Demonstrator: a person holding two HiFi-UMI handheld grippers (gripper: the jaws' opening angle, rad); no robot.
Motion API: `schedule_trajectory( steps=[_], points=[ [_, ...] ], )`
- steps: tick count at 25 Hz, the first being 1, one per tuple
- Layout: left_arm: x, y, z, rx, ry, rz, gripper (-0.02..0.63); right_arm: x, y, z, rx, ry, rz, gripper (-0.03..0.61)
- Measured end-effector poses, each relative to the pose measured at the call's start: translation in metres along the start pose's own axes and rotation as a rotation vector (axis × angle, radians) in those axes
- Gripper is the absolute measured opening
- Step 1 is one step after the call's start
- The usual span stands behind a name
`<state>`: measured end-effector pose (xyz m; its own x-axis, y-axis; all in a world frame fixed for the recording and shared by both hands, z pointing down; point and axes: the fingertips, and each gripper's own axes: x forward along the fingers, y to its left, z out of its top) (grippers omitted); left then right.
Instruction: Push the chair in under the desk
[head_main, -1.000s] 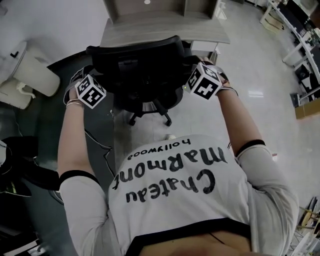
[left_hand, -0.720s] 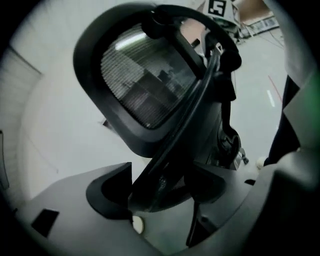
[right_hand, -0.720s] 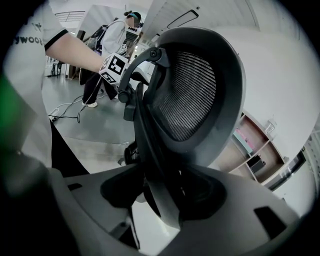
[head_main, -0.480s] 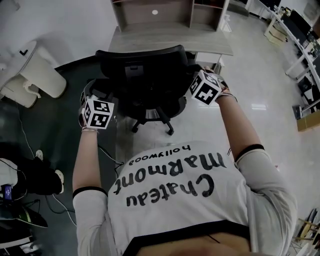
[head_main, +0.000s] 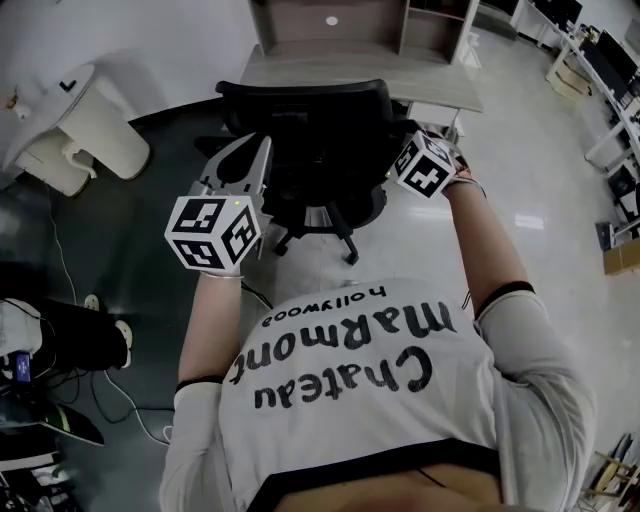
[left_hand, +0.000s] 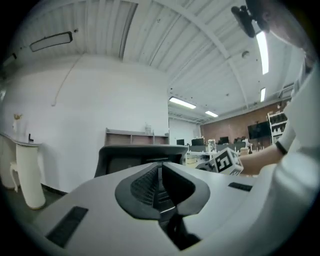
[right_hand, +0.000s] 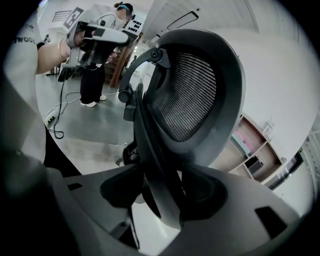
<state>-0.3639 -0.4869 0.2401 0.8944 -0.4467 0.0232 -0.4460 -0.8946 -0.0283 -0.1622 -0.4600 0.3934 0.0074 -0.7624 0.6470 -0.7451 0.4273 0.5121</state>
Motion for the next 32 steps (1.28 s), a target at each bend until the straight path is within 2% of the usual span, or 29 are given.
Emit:
schedule_trajectory(
  steps=[2,7,9,13,18,20,21,22,24,28,32],
  points=[
    [-0.008,-0.019,0.01,-0.036,-0.024,-0.048,0.031,0.0,0.0,0.001,0.011,-0.007,-0.007,0.255],
    [-0.022,-0.045,0.006,-0.098,0.013,-0.108,0.02,-0.003,-0.001,0.005,0.078,-0.034,-0.001,0.277],
    [-0.026,-0.052,0.002,-0.127,0.024,-0.125,0.02,-0.006,-0.004,0.01,0.167,-0.103,0.019,0.282],
    [-0.037,-0.057,0.001,-0.151,0.012,-0.111,0.021,-0.021,-0.012,0.02,0.458,-0.274,0.068,0.259],
    [-0.05,-0.062,-0.003,-0.138,0.013,-0.086,0.021,-0.04,-0.015,0.018,0.637,-0.345,-0.051,0.259],
    [-0.055,-0.066,-0.004,-0.149,0.012,-0.08,0.021,-0.048,-0.007,0.018,0.709,-0.348,-0.077,0.233],
    [-0.057,-0.067,-0.004,-0.154,0.012,-0.073,0.021,-0.051,-0.002,0.017,0.746,-0.345,-0.077,0.179],
    [-0.059,-0.067,-0.004,-0.157,0.01,-0.064,0.021,-0.053,0.004,0.017,0.782,-0.346,-0.071,0.156],
    [-0.063,-0.068,-0.004,-0.167,0.002,-0.042,0.021,-0.059,0.018,0.022,0.836,-0.373,-0.049,0.156],
    [-0.069,-0.071,-0.003,-0.2,-0.027,-0.008,0.021,-0.079,0.036,0.04,0.867,-0.46,-0.024,0.11],
    [-0.071,-0.079,-0.002,-0.188,-0.048,0.009,0.021,-0.115,0.036,0.06,0.871,-0.581,-0.04,0.05]
  ],
)
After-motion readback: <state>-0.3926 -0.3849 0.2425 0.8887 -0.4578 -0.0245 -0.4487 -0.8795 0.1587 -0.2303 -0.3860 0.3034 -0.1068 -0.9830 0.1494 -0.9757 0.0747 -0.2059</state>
